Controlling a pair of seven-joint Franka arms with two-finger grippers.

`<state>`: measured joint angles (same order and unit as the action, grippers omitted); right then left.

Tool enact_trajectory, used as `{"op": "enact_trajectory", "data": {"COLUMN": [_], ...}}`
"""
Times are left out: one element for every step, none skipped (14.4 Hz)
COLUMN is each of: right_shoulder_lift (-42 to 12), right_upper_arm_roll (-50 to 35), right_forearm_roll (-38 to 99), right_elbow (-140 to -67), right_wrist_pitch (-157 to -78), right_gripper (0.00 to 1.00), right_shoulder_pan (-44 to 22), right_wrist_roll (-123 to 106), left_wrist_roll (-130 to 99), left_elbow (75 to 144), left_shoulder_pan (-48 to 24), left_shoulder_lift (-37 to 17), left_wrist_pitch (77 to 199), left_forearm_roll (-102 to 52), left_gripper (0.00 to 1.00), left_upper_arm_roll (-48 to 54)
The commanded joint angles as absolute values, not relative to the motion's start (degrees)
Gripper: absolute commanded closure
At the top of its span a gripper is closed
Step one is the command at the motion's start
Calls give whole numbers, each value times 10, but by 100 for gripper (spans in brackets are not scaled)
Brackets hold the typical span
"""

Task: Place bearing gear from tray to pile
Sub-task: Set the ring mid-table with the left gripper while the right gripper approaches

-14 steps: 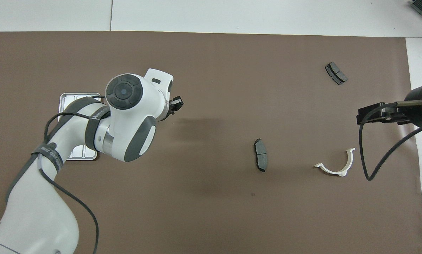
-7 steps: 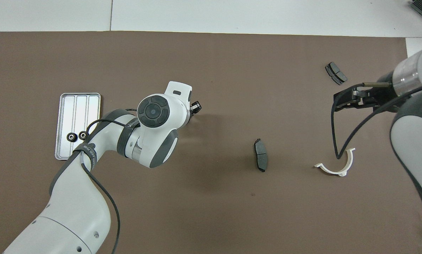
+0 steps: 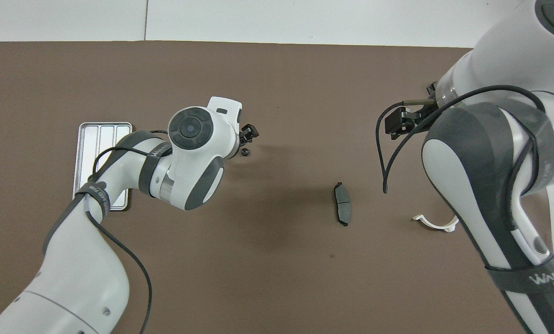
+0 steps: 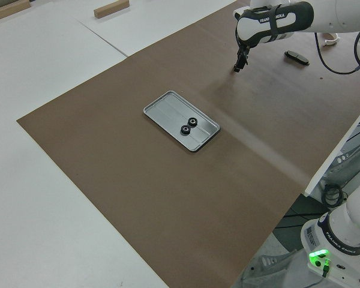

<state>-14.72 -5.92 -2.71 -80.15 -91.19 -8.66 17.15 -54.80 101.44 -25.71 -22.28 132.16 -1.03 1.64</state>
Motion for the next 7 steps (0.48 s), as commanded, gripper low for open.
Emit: {"op": "enact_trajectory", "data": {"right_shoulder_lift": [-199,-210,-222,-236,-253,-274,-296], "right_upper_arm_roll": [-62,-62,-62,-61,-62,-62,-62], "right_forearm_roll": [-41,-46,-51,-53,-53,-53,-53], "right_elbow": [-752,-751,-750,-748,-737,-722,-702], "right_wrist_pitch": [-928,-942,-960,-979,-997,-1009,-1026], "right_gripper": [0,0,0,0,0,0,0], "right_shoulder_pan": [-115,-132,-147,-166,-179,-191,-206], "right_wrist_roll": [217,236,260,291,327,348,358], "left_wrist_roll": [-484,-452,-415,-373,-333,-299,-262], "left_elbow": [1027,1027,1027,1028,1029,1036,1051], "left_shoulder_pan": [-182,-158,-136,-114,-93,-71,-50], "left_shoulder_lift": [-155,-143,-137,-132,-131,-129,-123], "left_wrist_pitch": [1245,1226,1208,1192,1185,1185,1188], "left_forearm_roll": [-7,-9,-10,-10,-10,-10,-10], "left_gripper": [0,0,0,0,0,0,0], "left_upper_arm_roll": [21,21,21,19,19,19,18]}}
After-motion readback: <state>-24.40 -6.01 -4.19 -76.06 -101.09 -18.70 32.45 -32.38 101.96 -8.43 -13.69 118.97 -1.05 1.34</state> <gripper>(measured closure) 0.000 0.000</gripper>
